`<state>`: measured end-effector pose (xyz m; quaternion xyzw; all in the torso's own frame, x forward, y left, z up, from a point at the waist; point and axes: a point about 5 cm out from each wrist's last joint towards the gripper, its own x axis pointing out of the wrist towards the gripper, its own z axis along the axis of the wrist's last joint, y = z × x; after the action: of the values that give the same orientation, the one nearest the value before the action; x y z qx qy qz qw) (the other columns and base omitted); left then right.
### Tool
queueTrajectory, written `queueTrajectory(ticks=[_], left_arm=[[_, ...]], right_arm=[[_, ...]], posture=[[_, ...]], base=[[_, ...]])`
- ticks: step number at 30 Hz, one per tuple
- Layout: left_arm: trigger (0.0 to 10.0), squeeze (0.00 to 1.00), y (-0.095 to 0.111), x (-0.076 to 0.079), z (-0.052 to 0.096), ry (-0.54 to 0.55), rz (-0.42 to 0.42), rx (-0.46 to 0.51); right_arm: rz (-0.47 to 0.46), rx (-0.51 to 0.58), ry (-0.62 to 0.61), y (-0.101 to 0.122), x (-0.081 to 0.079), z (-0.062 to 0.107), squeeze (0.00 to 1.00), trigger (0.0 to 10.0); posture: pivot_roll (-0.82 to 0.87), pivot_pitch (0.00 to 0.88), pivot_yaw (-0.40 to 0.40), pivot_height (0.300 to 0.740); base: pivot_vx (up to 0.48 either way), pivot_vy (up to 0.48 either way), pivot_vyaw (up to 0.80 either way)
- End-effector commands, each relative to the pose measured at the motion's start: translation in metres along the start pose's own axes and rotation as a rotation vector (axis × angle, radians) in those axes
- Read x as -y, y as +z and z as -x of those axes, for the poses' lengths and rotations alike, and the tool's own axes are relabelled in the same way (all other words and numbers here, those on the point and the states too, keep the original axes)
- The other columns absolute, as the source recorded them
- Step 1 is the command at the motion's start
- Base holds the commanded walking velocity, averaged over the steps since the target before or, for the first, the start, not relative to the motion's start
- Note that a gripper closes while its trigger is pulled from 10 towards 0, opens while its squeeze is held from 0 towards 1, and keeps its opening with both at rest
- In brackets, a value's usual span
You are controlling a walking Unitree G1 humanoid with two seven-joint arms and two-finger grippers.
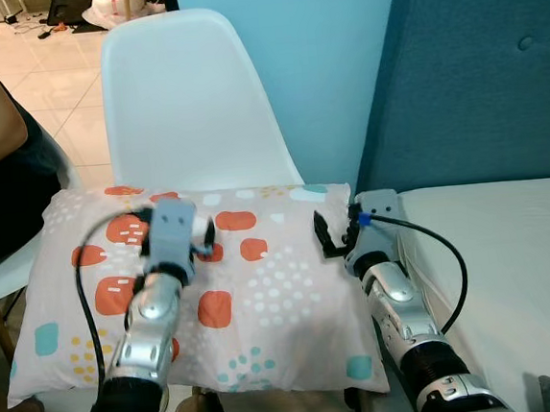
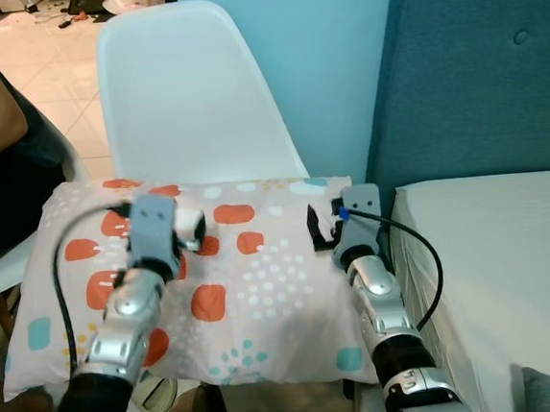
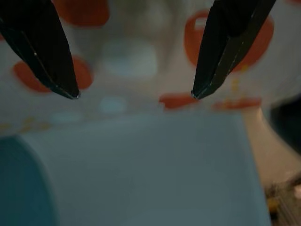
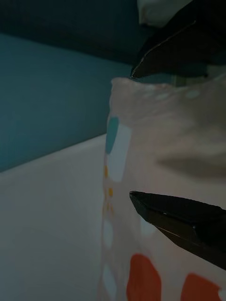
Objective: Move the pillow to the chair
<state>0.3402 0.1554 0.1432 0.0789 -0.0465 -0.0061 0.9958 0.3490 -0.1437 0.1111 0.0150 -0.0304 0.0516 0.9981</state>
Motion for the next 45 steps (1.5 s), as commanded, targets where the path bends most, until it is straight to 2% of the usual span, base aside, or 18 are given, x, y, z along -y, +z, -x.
queueTrajectory(ticks=[1, 5, 7, 9, 11, 14, 23, 33, 38, 45], left_arm=[[10.0, 0.0, -0.022, -0.005, 0.005, 0.047, 0.027, -0.127], [10.0, 0.0, -0.026, -0.006, 0.01, 0.08, -0.002, -0.132], [10.0, 0.0, -0.03, -0.009, 0.012, 0.13, -0.034, -0.144], [10.0, 0.0, -0.033, -0.01, 0.016, 0.143, -0.02, -0.14], [10.0, 0.0, -0.03, -0.01, 0.019, 0.169, 0.048, -0.128], [10.0, 0.0, -0.024, -0.014, 0.018, 0.21, 0.077, -0.109], [10.0, 0.0, -0.021, -0.014, 0.018, 0.187, 0.055, -0.08], [10.0, 0.0, -0.017, -0.004, 0.02, 0.145, 0.087, -0.057], [10.0, 0.0, -0.019, -0.005, 0.021, 0.142, 0.086, -0.064], [10.0, 0.0, -0.021, -0.008, 0.025, 0.161, 0.084, -0.066]], right_arm=[[0.019, -0.026, -0.017, -0.006, 0.0, 0.002, 0.0, 10.0], [0.061, -0.064, -0.049, -0.014, 0.004, 0.007, 0.0, 10.0], [0.045, -0.071, -0.048, -0.016, 0.005, 0.008, 0.0, 10.0], [0.021, -0.075, -0.045, -0.018, 0.006, 0.01, 0.0, 10.0], [0.043, -0.088, -0.052, -0.02, 0.009, 0.012, 0.0, 10.0], [0.026, -0.086, -0.067, -0.02, 0.012, 0.012, 0.0, 10.0], [0.029, -0.086, -0.056, -0.019, 0.009, 0.01, 0.0, 10.0], [0.026, -0.075, -0.032, -0.018, 0.005, 0.011, 0.0, 10.0], [0.029, -0.074, -0.022, -0.018, 0.003, 0.011, 0.0, 10.0], [0.065, -0.082, 0.028, -0.017, 0.002, 0.011, 0.0, 10.0]], posture=[[0.04, 0.097, 0.001, 0.575], [0.03, 0.09, 0.007, 0.575], [0.03, 0.087, 0.011, 0.575], [0.03, 0.083, 0.014, 0.575], [0.03, 0.081, 0.015, 0.575], [0.03, 0.071, 0.012, 0.575], [0.03, 0.056, 0.005, 0.575], [0.03, 0.049, 0.005, 0.575], [0.02, 0.046, -0.001, 0.595], [0.01, 0.054, -0.051, 0.63]], base=[[0.0, 0.0, 0.0], [0.0, 0.0, 0.0], [0.0, 0.0, 0.0], [0.0, 0.0, 0.0], [0.0, 0.0, 0.0], [0.0, 0.0, 0.0], [0.0, 0.0, 0.0], [0.0, 0.0, 0.0], [0.0, 0.0, 0.0], [0.0, 0.0, 0.0]])
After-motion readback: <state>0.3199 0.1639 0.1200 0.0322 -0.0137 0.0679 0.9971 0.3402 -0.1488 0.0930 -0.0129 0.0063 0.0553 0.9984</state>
